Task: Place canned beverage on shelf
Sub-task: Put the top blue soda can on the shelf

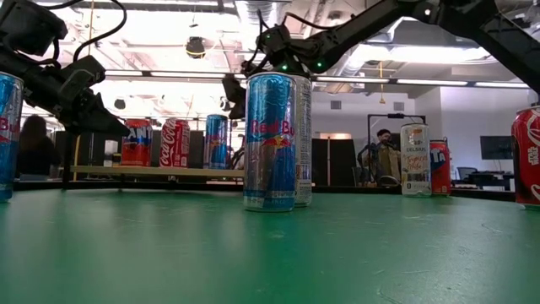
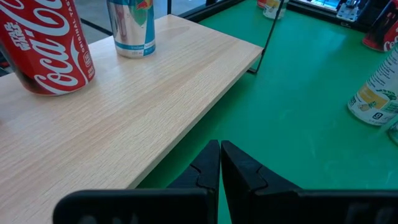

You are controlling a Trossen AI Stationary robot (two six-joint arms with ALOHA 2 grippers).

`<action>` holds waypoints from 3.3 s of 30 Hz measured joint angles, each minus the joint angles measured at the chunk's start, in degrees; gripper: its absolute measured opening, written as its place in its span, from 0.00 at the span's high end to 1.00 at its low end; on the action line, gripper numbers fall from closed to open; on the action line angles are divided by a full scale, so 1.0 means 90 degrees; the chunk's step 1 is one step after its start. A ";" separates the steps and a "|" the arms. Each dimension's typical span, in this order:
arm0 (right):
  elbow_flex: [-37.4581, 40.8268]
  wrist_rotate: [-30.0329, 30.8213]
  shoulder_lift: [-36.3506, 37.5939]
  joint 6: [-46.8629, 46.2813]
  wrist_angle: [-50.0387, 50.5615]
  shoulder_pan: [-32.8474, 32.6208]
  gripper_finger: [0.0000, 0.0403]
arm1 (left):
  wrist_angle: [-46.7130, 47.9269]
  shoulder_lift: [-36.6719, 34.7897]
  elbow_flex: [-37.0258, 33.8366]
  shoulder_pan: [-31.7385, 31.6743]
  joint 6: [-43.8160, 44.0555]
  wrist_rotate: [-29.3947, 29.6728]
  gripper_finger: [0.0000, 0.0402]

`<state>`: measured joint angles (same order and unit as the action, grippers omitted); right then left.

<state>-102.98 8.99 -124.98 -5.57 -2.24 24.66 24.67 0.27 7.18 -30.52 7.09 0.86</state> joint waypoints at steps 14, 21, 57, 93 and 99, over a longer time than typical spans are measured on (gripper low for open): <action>-0.0252 -0.0026 -0.0447 0.0044 -0.0160 0.0069 0.95 | 0.0002 -0.0002 0.0000 0.0000 0.0000 0.0004 1.00; -0.0871 0.0152 -0.0634 0.0414 0.0212 -0.0102 0.95 | 0.0000 -0.0002 0.0000 0.0002 0.0000 -0.0002 1.00; -0.1592 -0.0463 -0.0516 0.1305 0.1554 -0.0605 0.95 | 0.0000 -0.0002 0.0000 0.0002 0.0000 -0.0002 1.00; -0.1501 -0.0653 -0.1011 0.1354 0.0784 -0.0354 0.95 | 0.0002 -0.0002 0.0000 0.0000 0.0000 -0.0002 1.00; -0.1501 -0.0653 -0.1011 0.1290 0.0796 -0.0354 0.95 | 0.0000 -0.0002 0.0000 0.0001 0.0000 -0.0002 1.00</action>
<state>-116.49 3.11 -134.08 6.04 4.92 21.47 24.67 0.25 7.18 -30.52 7.09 0.84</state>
